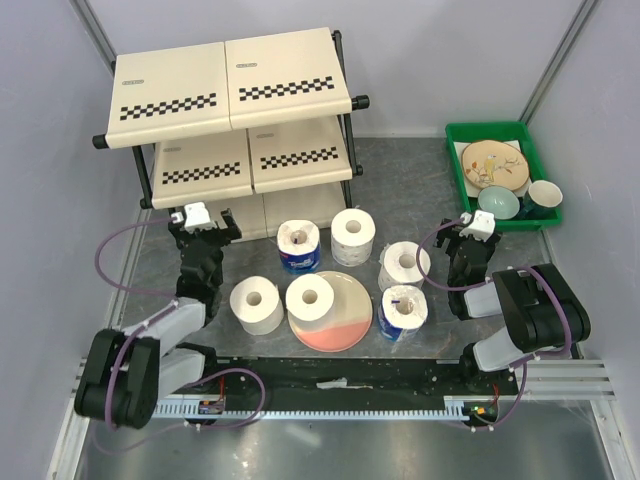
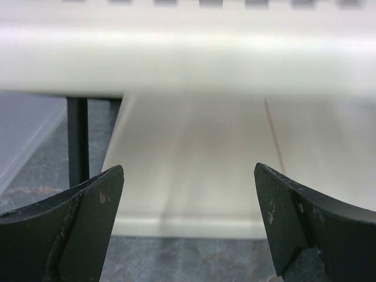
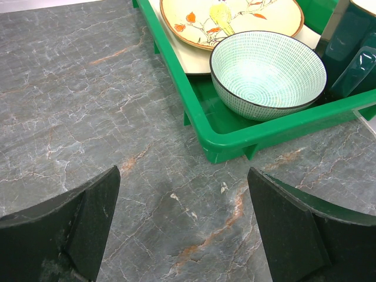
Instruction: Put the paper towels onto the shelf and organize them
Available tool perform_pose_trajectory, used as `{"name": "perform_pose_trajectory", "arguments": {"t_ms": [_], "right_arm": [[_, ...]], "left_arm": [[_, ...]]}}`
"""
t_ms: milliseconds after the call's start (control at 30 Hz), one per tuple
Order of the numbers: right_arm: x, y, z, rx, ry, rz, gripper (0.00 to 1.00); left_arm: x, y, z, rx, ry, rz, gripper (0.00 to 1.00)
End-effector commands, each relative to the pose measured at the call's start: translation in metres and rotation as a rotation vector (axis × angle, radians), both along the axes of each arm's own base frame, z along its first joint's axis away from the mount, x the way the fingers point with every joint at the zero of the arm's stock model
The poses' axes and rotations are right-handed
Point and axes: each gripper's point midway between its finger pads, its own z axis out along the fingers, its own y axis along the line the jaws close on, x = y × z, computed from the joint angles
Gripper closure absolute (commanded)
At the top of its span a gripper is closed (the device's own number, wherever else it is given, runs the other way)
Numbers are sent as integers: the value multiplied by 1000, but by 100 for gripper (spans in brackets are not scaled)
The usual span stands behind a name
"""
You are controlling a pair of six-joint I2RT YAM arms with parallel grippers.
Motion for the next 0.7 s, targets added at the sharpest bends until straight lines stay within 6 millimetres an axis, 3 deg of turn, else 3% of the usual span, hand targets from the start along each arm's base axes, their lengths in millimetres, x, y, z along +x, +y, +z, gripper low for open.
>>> {"name": "perform_pose_trajectory", "arguments": {"t_ms": [0, 33, 100, 167, 233, 267, 333, 400, 533, 667], "right_arm": [[5, 0, 13, 5, -48, 0, 2], [5, 1, 12, 4, -46, 0, 2], [5, 0, 12, 5, -46, -1, 2], [5, 1, 13, 4, -49, 2, 2], [5, 1, 13, 5, -48, 0, 2], [5, 0, 12, 4, -46, -1, 2], [5, 0, 13, 5, -48, 0, 2], [5, 0, 12, 5, -46, 0, 2], [5, 0, 13, 4, -47, -1, 2], [5, 1, 12, 5, -46, 0, 2]], "left_arm": [[-7, -2, 14, -155, 13, 36, 1], [-11, -5, 20, -215, -1, 29, 1], [-17, -11, 15, -234, 48, 16, 1], [-24, -17, 27, -257, 23, 3, 1], [-34, -20, 23, -297, 52, 6, 1], [-39, -21, 34, -323, 24, -6, 1], [-47, -24, 28, -360, 69, -16, 1], [-50, -35, 39, -379, 72, -80, 1], [-57, -65, 40, -408, 153, -239, 1], [-62, -79, 40, -431, 181, -310, 1]]}}
